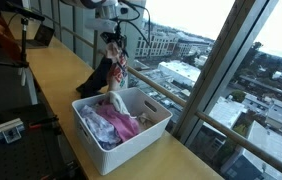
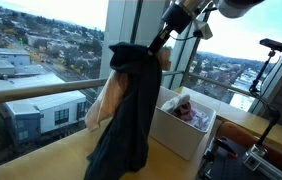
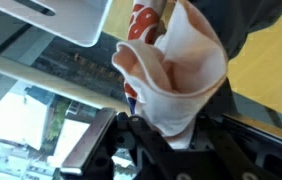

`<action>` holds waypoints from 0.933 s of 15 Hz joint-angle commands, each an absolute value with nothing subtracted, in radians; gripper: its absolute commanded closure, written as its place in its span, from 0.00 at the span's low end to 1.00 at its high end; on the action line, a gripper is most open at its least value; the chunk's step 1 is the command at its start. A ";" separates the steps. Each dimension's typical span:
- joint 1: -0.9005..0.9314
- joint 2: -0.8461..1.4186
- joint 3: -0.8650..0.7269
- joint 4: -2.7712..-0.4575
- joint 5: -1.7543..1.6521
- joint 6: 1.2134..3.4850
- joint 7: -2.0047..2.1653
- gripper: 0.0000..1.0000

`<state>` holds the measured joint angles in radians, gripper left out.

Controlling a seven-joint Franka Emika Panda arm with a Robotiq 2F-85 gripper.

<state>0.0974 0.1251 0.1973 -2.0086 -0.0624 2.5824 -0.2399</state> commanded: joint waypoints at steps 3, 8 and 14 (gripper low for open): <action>0.053 -0.057 0.101 -1.954 -0.069 2.535 -0.274 0.96; 0.022 -0.142 0.023 -1.804 -0.070 2.442 -0.346 0.96; -0.006 -0.140 -0.087 -1.534 -0.020 2.173 -0.523 0.96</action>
